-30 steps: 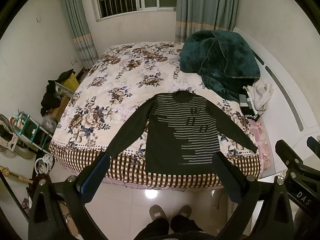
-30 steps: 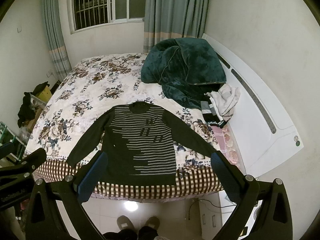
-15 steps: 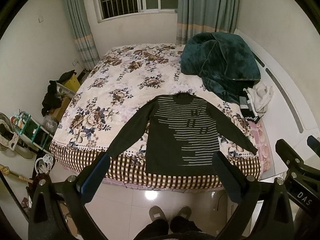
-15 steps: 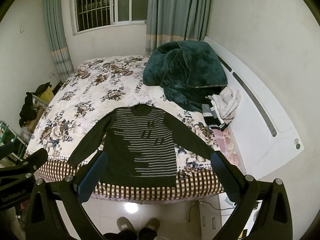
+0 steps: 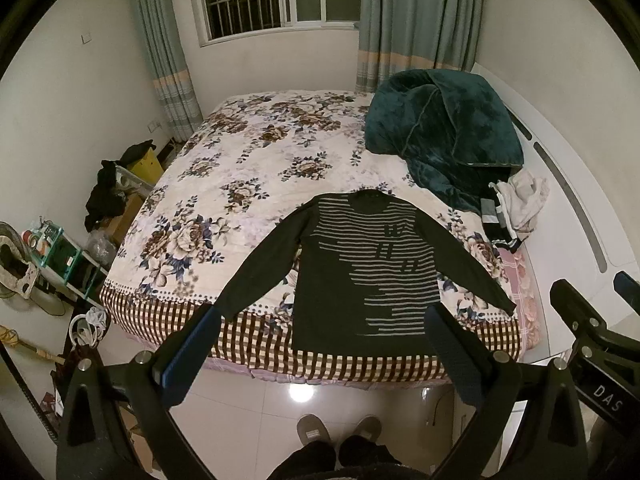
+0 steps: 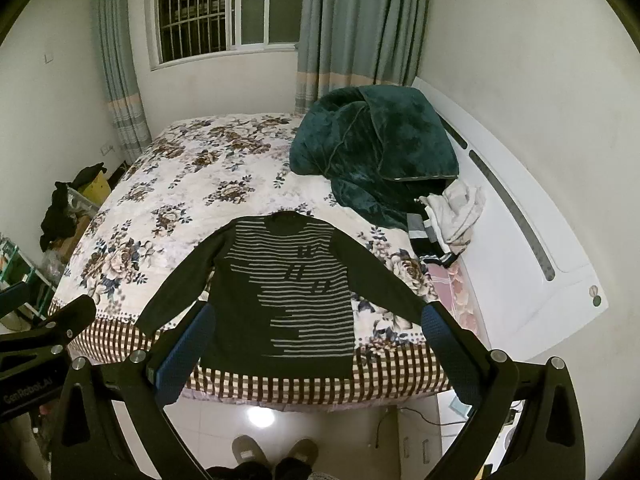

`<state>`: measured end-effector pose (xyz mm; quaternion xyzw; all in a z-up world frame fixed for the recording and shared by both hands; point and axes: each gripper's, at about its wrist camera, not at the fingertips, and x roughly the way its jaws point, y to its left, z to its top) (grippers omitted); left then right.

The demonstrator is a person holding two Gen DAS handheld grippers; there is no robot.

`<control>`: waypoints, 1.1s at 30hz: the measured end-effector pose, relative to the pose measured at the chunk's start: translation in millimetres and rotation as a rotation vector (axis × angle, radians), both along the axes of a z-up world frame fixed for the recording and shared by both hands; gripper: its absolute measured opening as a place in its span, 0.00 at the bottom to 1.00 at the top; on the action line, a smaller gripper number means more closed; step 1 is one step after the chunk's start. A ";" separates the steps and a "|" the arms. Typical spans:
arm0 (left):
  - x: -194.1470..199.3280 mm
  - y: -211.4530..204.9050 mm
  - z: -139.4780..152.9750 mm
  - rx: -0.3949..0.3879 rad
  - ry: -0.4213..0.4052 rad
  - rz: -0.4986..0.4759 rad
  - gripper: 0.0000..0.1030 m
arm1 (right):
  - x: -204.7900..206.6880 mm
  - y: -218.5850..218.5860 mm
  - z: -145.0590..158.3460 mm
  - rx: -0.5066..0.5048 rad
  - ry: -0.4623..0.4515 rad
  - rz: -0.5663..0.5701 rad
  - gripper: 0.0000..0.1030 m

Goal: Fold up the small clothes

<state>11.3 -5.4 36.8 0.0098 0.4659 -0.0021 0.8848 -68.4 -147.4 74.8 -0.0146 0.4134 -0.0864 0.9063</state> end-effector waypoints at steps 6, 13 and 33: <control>-1.5 0.4 -0.7 0.000 -0.003 -0.001 1.00 | -3.0 1.0 -2.8 -0.002 -0.003 -0.001 1.00; -2.7 0.1 -1.8 0.000 -0.006 0.000 1.00 | -1.6 2.7 -0.9 -0.002 -0.004 -0.001 1.00; -1.7 -0.3 3.8 -0.004 -0.013 0.001 1.00 | 5.0 8.3 5.3 -0.006 -0.009 0.003 1.00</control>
